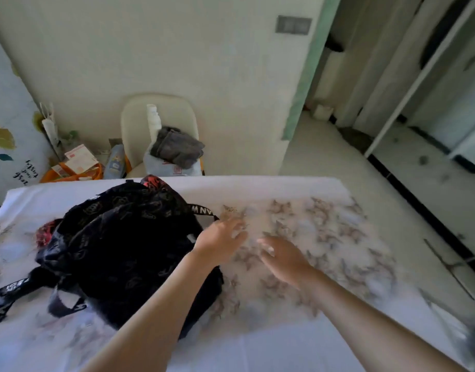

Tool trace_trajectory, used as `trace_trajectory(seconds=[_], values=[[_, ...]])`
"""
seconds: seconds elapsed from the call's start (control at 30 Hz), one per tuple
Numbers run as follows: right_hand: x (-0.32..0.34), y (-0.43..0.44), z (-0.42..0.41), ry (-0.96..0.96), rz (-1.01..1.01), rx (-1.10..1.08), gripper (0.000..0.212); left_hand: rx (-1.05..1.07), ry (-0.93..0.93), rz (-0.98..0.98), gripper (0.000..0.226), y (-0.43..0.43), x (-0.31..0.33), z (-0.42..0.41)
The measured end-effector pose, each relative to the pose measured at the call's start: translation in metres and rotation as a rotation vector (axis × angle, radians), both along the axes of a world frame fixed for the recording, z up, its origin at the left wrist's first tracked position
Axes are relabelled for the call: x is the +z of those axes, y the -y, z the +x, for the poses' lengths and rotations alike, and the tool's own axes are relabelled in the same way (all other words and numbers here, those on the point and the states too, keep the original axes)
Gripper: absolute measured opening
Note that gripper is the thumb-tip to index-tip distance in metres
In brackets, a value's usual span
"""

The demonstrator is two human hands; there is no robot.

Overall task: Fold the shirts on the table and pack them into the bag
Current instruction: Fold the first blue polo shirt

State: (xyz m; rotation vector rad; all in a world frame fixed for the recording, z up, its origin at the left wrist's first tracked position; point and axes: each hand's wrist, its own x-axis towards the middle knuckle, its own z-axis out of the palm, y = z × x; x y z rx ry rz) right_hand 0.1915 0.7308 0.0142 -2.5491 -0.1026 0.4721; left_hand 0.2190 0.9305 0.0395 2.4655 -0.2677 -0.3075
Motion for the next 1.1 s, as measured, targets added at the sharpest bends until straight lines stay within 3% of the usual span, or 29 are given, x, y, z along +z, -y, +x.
trace_trajectory(seconds=[0.1,0.3,0.6,0.77,0.9,1.0,1.1], values=[[0.006,0.074,-0.019,-0.022,-0.031,-0.142,0.041,-0.122,-0.112,-0.016,0.037,0.072,-0.009,-0.014],[0.012,0.234,-0.073,-0.088,-0.154,-0.273,0.027,-0.287,-0.165,-0.002,0.03,0.226,-0.021,-0.029],[-0.018,0.532,-0.178,-0.126,-0.173,-0.622,0.028,-0.555,-0.246,0.007,0.028,0.537,-0.043,-0.067],[-0.028,0.675,-0.267,-0.103,-0.378,-0.786,0.036,-0.762,-0.323,0.053,0.031,0.7,-0.047,-0.113],[-0.042,0.74,-0.344,-0.211,-0.675,-0.807,0.056,-0.97,-0.369,0.122,0.034,0.799,-0.059,-0.164],[-0.061,0.764,-0.394,-0.19,-0.69,-0.885,0.065,-1.104,-0.386,0.155,0.034,0.848,-0.069,-0.206],[-0.071,0.769,-0.423,-0.135,-0.69,-0.839,0.054,-1.24,-0.337,0.16,0.048,0.879,-0.085,-0.247]])
